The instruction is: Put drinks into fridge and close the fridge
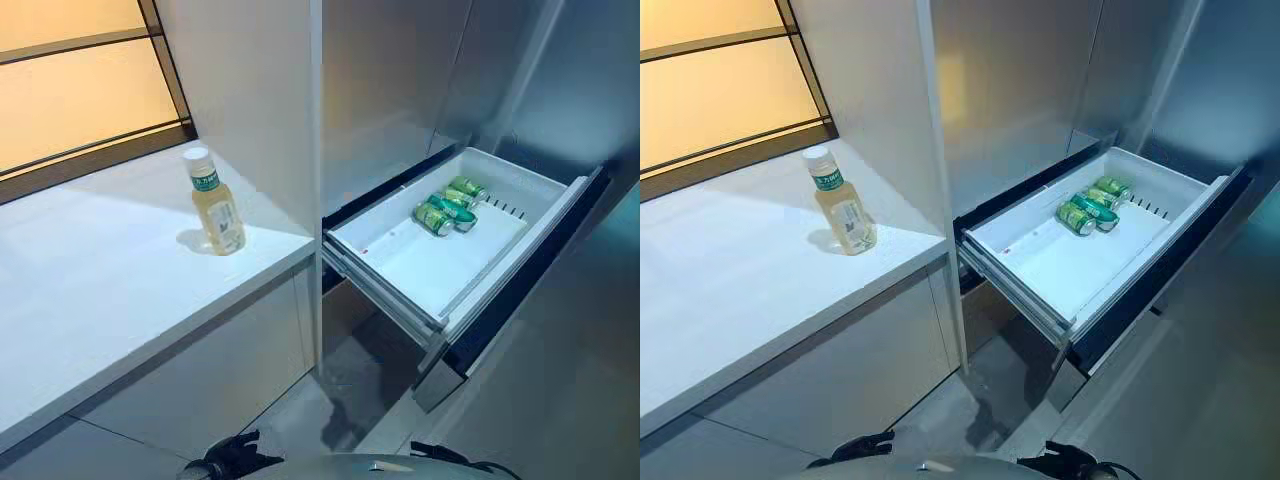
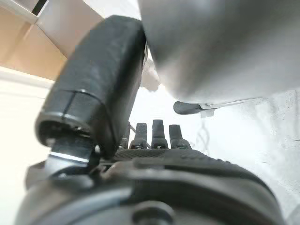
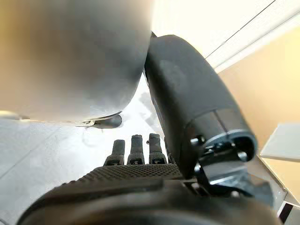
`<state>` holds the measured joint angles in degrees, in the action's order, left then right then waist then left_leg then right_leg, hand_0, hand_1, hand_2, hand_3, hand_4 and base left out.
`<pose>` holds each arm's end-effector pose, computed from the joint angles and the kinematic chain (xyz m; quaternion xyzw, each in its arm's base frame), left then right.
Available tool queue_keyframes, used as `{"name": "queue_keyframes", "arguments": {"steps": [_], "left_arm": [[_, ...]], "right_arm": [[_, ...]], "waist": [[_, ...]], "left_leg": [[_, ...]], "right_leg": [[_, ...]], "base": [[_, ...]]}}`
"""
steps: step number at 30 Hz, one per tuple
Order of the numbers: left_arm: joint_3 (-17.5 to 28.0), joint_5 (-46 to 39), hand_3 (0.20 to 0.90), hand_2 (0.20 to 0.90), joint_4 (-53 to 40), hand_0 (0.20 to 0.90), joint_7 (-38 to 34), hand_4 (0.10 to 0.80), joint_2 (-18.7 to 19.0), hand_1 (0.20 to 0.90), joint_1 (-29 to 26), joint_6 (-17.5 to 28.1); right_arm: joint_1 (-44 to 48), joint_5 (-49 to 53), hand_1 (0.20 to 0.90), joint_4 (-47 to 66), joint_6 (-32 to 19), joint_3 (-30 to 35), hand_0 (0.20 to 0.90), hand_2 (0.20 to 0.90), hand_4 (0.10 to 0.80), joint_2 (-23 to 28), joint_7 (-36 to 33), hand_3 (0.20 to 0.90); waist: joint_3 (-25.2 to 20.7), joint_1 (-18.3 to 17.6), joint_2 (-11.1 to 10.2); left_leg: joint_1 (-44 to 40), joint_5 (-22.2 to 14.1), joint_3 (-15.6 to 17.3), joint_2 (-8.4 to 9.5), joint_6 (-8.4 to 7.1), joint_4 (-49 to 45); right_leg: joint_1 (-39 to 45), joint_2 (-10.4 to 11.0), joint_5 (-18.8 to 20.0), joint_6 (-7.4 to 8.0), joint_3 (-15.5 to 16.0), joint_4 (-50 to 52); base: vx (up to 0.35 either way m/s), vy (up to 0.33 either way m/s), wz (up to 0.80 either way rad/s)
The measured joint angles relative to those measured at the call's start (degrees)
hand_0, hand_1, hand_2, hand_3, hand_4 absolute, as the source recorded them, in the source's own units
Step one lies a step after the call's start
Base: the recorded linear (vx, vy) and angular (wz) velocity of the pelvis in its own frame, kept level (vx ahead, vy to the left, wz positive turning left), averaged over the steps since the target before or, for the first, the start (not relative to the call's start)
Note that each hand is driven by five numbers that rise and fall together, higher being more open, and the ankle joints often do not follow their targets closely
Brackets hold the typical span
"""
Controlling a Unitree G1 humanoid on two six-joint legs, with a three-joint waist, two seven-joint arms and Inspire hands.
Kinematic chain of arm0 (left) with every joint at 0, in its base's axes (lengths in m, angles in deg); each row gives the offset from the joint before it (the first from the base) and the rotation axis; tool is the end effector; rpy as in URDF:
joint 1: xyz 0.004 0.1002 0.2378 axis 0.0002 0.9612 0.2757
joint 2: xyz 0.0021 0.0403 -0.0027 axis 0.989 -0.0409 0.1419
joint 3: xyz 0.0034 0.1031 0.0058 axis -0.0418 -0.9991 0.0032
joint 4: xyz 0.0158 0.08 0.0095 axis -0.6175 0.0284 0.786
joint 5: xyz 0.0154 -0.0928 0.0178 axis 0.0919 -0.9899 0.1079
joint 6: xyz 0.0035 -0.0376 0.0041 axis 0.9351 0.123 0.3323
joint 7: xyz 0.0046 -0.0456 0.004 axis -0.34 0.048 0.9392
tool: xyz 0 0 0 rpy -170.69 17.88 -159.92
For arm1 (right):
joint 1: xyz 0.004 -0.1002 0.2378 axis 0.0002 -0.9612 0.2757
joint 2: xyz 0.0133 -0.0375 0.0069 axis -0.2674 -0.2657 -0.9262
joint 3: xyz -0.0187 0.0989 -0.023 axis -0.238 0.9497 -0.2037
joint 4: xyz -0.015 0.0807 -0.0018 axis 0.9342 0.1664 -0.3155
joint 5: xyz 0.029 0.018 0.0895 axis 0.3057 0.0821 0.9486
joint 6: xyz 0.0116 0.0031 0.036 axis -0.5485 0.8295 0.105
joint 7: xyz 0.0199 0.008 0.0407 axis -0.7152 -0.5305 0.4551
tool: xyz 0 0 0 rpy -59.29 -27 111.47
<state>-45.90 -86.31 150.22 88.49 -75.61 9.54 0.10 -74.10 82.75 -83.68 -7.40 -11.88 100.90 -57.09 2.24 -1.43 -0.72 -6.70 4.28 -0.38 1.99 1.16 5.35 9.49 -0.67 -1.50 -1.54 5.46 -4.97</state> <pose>0.0640 0.2167 -0.1132 0.0218 0.5801 -0.0437 0.8131 0.0628 -0.2144 -0.1152 0.0160 0.6069 -0.0061 0.7946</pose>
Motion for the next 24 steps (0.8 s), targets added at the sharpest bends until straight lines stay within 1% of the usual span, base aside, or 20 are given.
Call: {"name": "queue_keyframes", "arguments": {"steps": [12,17,21,24], "left_arm": [[0.2,0.0,0.900,0.900,0.0,0.900,-0.2,0.800,0.0,0.900,0.0,0.2],[0.4,-0.7,0.900,0.900,0.1,0.900,-1.3,0.800,-0.1,0.900,0.4,2.1],[0.6,-4.6,0.900,0.900,0.0,0.900,-1.1,0.800,-0.1,0.900,0.9,4.6],[0.8,-8.6,0.900,0.900,-4.7,0.900,0.9,0.800,0.0,0.900,1.6,5.3]], "right_arm": [[0.0,0.0,0.900,0.0,0.0,0.0,0.900,0.900,0.800,0.0,0.0,0.900],[0.0,0.0,0.900,0.0,0.0,0.0,0.900,0.900,0.800,0.0,0.1,0.900],[0.0,0.0,0.900,0.0,0.1,0.0,0.900,0.900,0.800,0.0,0.3,0.900],[0.1,0.0,0.900,0.1,0.7,0.1,0.900,0.900,0.800,0.1,0.3,0.900]], "waist": [[0.0,0.0,0.0],[0.0,0.0,0.0],[0.0,0.1,0.0],[0.1,0.5,0.0]], "left_leg": [[0.0,0.0,0.0,-0.01,0.00,0.0],[0.0,0.0,0.0,-0.01,0.00,0.0],[0.0,0.0,0.0,-0.01,0.00,0.0],[0.0,0.0,0.0,-0.01,0.01,0.0]], "right_leg": [[0.0,0.0,0.0,0.00,0.0,0.0],[0.0,0.0,0.0,0.00,0.0,0.0],[0.0,0.0,0.0,0.00,0.0,0.0],[0.0,0.0,0.0,0.00,0.0,0.1]], "base": [[0.000,0.000,0.00],[0.000,0.000,0.00],[0.000,0.000,0.00],[0.000,0.000,0.00]]}}
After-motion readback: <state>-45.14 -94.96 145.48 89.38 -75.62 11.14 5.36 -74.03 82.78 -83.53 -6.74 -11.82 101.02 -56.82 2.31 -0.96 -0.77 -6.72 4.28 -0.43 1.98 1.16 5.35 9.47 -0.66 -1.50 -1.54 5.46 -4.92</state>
